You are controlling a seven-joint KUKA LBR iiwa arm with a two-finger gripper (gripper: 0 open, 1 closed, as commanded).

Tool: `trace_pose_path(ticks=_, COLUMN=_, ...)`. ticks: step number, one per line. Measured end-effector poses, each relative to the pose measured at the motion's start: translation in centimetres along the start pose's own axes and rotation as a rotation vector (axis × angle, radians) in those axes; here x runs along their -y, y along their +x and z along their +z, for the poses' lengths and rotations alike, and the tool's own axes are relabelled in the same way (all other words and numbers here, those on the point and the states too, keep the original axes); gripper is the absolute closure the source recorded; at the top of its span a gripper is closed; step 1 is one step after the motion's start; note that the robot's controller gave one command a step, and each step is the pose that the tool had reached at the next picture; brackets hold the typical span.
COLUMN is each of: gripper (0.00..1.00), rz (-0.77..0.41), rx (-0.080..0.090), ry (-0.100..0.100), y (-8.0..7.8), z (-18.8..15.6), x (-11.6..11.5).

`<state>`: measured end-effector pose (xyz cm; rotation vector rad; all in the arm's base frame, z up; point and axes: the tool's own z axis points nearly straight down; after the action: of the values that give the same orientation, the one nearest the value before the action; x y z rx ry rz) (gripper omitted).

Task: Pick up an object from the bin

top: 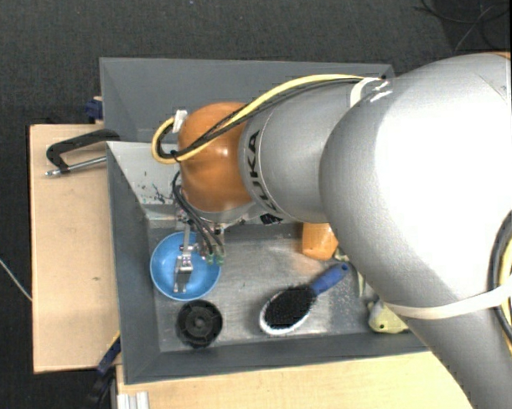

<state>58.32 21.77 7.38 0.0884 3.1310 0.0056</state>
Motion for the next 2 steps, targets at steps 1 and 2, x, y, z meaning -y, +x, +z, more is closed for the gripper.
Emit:
trace_pose_path(ticks=1, gripper=0.00, rz=0.000, rx=-0.004, ry=0.000, y=-0.16, z=-0.18, x=-0.08)
trace_pose_path(ticks=2, gripper=1.00, rz=0.001, rx=0.009, ry=-0.002, y=-0.58, z=-0.65, x=-0.10)
